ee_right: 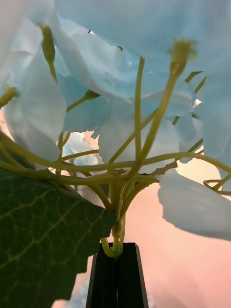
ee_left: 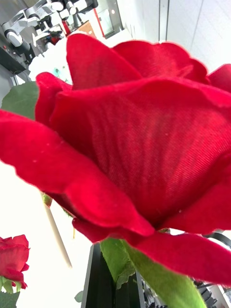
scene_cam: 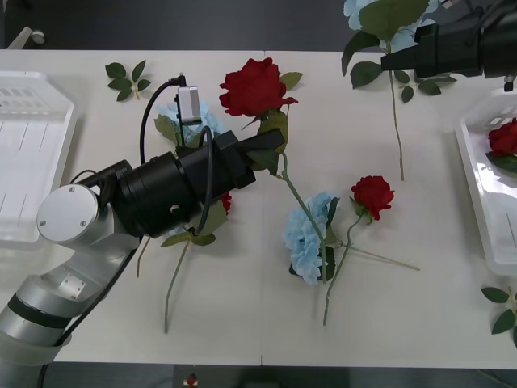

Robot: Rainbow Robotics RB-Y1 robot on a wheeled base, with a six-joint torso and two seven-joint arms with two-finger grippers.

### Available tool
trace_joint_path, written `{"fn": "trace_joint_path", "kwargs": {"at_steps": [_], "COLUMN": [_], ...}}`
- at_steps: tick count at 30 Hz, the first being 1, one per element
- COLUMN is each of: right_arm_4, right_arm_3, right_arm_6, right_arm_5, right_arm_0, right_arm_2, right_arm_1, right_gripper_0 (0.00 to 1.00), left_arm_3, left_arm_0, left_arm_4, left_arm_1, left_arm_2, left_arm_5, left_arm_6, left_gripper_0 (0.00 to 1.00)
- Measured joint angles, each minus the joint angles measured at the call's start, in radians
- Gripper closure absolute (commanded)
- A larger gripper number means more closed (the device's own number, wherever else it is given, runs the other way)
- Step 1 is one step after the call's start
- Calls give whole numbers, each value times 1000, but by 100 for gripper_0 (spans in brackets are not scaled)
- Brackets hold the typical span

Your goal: Put the red flowers into the right box and the blue flowers into the left box

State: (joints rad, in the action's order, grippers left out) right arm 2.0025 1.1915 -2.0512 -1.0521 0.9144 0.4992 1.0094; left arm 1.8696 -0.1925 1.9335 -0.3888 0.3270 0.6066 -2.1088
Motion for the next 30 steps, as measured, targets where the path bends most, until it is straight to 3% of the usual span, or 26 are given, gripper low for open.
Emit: {"fn": "trace_joint_path", "kwargs": {"at_steps": [4, 14, 16, 21, 24, 30], "right_arm_4": [-45, -162, -195, -305, -360, -426], "right_arm_3": [-10, -164, -184, -228, -246, -247], "right_arm_6": [0, 0, 0, -2, -11, -60], "right_arm_5": [24, 235, 262, 289, 290, 290], "right_arm_0": [0, 1, 1, 1, 1, 1], "right_arm_2": [65, 302, 320, 331, 330, 330], "right_arm_1": [0, -63, -76, -105, -117, -119], "right_gripper_0": [100, 100, 88, 27, 2, 0], "left_arm_3": [0, 0, 0, 0, 0, 0], "left_arm_0": [0, 0, 0, 0, 0, 0], "left_arm_4": [0, 6, 9, 9, 9, 10], "left_arm_1": [0, 0, 0, 0, 0, 0], "left_arm_2": [0, 0, 0, 0, 0, 0], "left_arm_5": [0, 0, 0, 0, 0, 0], "left_arm_6": [0, 0, 0, 0, 0, 0], "left_gripper_0": [100, 100, 100, 100, 100, 100]}}
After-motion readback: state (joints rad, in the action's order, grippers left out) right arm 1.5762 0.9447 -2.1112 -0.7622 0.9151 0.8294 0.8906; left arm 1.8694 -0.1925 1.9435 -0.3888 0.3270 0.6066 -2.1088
